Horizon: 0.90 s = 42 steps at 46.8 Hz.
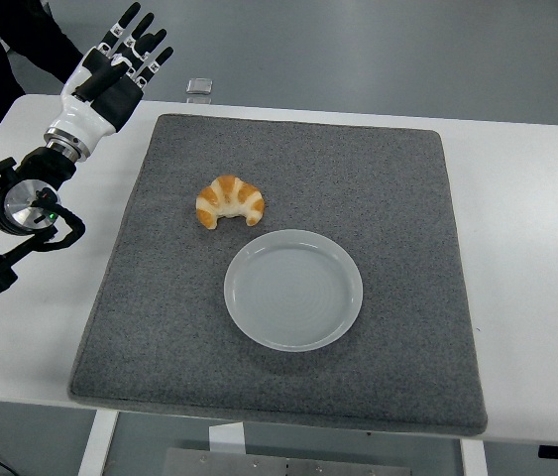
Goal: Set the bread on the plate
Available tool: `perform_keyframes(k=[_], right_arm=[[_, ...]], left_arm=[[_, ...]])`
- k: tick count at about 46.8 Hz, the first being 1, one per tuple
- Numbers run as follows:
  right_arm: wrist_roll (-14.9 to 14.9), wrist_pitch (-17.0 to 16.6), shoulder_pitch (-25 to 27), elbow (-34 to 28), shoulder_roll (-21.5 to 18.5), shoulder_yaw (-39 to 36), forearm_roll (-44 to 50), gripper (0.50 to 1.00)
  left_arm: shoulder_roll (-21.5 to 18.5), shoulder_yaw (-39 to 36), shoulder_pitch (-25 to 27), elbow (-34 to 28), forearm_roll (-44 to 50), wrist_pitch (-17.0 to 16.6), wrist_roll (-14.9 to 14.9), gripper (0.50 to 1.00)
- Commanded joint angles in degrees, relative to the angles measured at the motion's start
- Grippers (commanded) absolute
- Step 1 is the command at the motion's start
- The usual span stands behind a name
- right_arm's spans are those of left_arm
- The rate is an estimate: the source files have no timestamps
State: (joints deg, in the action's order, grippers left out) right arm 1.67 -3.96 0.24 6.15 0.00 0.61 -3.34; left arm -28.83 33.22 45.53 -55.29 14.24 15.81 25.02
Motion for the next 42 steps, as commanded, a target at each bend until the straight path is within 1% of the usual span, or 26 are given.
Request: perform_keyframes(k=[1, 4, 9, 12, 14, 20, 23, 26, 28, 30, 34, 36, 39, 42], right_arm=[[0.0, 0.0, -0.1, 0.0, 0.0, 0.0, 0.0, 0.952], [0.0, 0.0, 0.0, 0.0, 0.0, 0.0, 0.0, 0.952], [0.0, 0.0, 0.0, 0.0, 0.0, 0.0, 0.0, 0.954], [-0.1, 0.0, 0.0, 0.0, 0.0, 0.0, 0.0, 0.954], [0.0, 0.0, 0.0, 0.0, 0.0, 0.0, 0.0, 0.952], [0.0, -0.1, -0.1, 0.0, 0.0, 0.0, 0.0, 0.952], [0.0, 0.0, 0.0, 0.0, 0.0, 0.0, 0.0, 0.952], [0.0, 0.0, 0.0, 0.0, 0.0, 0.0, 0.0, 0.952], [0.0, 0.0, -0.1, 0.0, 0.0, 0.0, 0.0, 0.952], [0.0, 0.0, 0.0, 0.0, 0.0, 0.0, 0.0, 0.952], [0.0, 0.0, 0.0, 0.0, 0.0, 0.0, 0.0, 0.952], [0.0, 0.0, 0.0, 0.0, 0.0, 0.0, 0.0, 0.952], [0.0, 0.0, -0.1, 0.0, 0.0, 0.0, 0.0, 0.952], [0.0, 0.0, -0.1, 0.0, 0.0, 0.0, 0.0, 0.952]], left_arm=[[0.0, 0.0, -0.2, -0.2, 0.0, 0.0, 0.3, 0.996], [-0.1, -0.3, -0.2, -0.6, -0.3, 0.1, 0.9, 0.996], [-0.3, -0.8, 0.7, -0.3, -1.9, 0.4, 0.7, 0.996], [-1.7, -0.8, 1.2, -0.3, -4.9, 0.6, 0.6, 0.996], [-2.5, -0.9, 2.2, -0.5, -8.9, 0.6, 0.5, 0.996], [-4.3, -1.3, 6.5, -0.3, -25.2, 0.1, -0.2, 0.996], [-5.7, -2.7, 9.0, -0.3, -31.0, -0.1, -1.8, 0.994], [-7.3, -6.5, 12.4, -0.8, -34.6, -0.1, -4.8, 0.994], [-8.2, -10.2, 14.9, -0.8, -35.7, -0.3, -5.9, 0.992], [-8.6, -15.0, 17.6, -0.8, -36.1, -0.3, -6.1, 0.990], [-9.5, -25.1, 23.5, -0.8, -36.6, -0.6, -5.9, 0.956], [-9.8, -29.7, 26.2, -0.8, -37.1, -0.5, -5.8, 0.951], [-10.0, -35.1, 28.9, -0.8, -38.1, -0.2, -5.5, 0.975], [-10.0, -38.4, 30.8, -1.3, -40.5, 0.1, -5.5, 0.984]])
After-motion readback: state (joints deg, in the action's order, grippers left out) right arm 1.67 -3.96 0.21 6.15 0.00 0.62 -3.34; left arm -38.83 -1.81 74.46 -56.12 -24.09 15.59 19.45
